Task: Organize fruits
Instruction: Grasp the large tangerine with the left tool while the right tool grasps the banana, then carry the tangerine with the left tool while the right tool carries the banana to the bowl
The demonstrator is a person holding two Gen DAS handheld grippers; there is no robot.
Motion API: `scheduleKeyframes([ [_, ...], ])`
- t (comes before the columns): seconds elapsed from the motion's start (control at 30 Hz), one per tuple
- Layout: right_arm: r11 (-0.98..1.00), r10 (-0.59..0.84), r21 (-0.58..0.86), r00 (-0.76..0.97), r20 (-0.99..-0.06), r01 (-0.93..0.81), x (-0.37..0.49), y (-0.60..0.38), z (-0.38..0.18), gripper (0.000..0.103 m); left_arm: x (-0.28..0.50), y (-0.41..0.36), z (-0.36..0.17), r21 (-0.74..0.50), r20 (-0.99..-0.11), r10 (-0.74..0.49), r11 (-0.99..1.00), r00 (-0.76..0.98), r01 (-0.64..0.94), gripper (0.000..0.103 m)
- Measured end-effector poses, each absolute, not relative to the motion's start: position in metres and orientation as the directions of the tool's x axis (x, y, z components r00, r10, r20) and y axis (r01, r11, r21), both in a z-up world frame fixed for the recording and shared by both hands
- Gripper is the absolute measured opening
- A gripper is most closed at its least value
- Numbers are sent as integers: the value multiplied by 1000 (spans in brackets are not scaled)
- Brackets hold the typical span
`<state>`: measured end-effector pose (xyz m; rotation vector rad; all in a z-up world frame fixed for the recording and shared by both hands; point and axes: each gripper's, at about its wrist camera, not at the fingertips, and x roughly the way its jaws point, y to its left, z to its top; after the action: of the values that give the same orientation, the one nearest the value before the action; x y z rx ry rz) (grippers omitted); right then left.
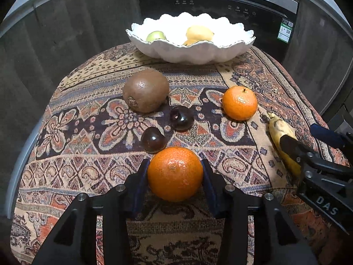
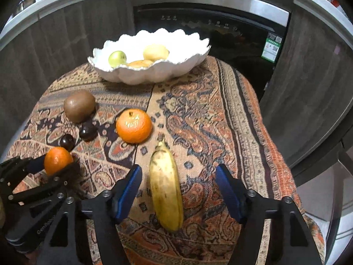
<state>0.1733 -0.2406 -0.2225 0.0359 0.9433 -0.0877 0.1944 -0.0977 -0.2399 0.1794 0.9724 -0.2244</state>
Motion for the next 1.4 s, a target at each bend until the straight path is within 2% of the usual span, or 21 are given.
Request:
scheduleKeyframes([
  [0.43,998,-38,-2,537,-843,67,176,-235,-241,47,196,-93,-240,27,-831,-121,966,542,258,45],
  [0.57,999,-28,-1,543,-839,50,176,-232,-240,33,196,-93,-238,25,-829,-123,966,546,256,45],
  [1.4,990,-39,54,627,-778,129,166,-254,-190,31,193,-99,-197,15,-784,-156,963,601,269,45],
])
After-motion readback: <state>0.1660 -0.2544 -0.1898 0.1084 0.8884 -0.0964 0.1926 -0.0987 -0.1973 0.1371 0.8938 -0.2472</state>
